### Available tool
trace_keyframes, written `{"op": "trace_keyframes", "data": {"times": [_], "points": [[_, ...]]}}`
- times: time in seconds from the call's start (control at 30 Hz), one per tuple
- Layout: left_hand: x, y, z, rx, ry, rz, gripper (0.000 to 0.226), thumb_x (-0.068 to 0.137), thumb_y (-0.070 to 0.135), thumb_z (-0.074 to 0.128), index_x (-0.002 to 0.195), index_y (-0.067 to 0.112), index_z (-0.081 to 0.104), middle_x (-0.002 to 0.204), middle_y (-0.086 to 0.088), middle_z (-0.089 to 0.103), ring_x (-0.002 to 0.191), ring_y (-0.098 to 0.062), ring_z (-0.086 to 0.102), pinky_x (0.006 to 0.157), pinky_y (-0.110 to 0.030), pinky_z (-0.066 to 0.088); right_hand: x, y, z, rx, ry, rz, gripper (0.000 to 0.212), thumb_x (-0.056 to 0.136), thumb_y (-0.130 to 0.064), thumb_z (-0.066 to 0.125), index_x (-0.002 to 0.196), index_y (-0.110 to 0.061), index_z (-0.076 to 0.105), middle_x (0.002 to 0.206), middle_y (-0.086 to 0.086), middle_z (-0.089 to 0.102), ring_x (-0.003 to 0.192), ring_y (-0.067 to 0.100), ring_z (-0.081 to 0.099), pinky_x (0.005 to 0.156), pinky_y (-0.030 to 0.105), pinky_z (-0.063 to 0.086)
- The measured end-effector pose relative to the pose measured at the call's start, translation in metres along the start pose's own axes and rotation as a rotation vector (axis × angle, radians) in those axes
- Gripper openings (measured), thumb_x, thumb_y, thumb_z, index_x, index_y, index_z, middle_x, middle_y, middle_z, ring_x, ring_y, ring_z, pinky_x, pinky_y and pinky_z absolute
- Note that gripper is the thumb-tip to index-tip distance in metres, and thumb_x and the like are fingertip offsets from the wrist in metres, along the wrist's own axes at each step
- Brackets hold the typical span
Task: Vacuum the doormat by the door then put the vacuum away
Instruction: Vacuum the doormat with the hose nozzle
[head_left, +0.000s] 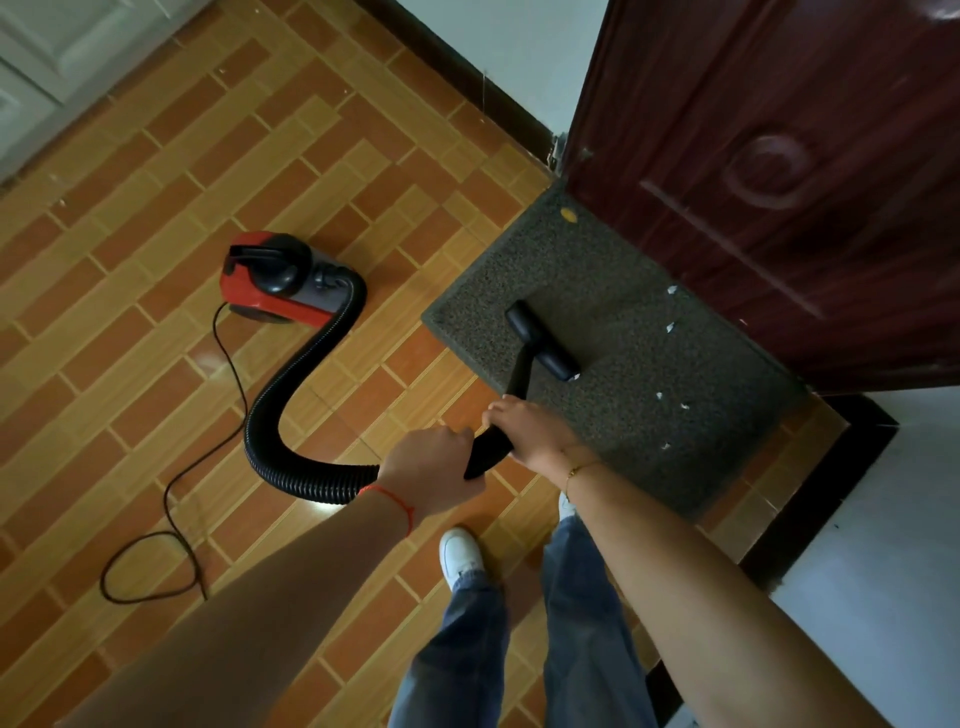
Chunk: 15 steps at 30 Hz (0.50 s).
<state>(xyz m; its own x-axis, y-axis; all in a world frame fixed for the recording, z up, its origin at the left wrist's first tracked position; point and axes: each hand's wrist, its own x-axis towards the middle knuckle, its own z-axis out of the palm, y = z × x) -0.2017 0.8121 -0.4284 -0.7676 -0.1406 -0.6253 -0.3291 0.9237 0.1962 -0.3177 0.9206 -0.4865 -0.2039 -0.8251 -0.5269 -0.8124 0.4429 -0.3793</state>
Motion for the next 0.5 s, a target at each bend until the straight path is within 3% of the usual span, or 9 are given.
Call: {"op": "trace_keyframes", "data": {"times": [0.23,0.5], "points": [[-0.020,-0.018,-0.002,0.053,-0.025,0.000,0.035,0.091,0.045,0.048,0.111,0.017,0.053,0.067,0.005,0.050,0.058,-0.014,0.052,0.048,-0.024,0.040,0.005,-0.026,0.004,0.019,-0.011,0.004,0.028,0.090,0.004,0.052,0.112,-0.013,0.057,0.116,0.000,0.057,0.112,0.018,0.056,0.083,0.035,0.054],[0.000,-0.009,-0.003,0.015,-0.019,-0.015,0.037,0.090,0.045,0.049,0.113,0.017,0.053,0.071,0.003,0.055,0.059,-0.017,0.055,0.049,-0.028,0.043,0.012,-0.002,-0.002,-0.007,-0.026,-0.022,0.030,0.090,0.006,0.051,0.112,-0.013,0.057,0.118,0.001,0.057,0.115,0.019,0.055,0.083,0.033,0.050]]}}
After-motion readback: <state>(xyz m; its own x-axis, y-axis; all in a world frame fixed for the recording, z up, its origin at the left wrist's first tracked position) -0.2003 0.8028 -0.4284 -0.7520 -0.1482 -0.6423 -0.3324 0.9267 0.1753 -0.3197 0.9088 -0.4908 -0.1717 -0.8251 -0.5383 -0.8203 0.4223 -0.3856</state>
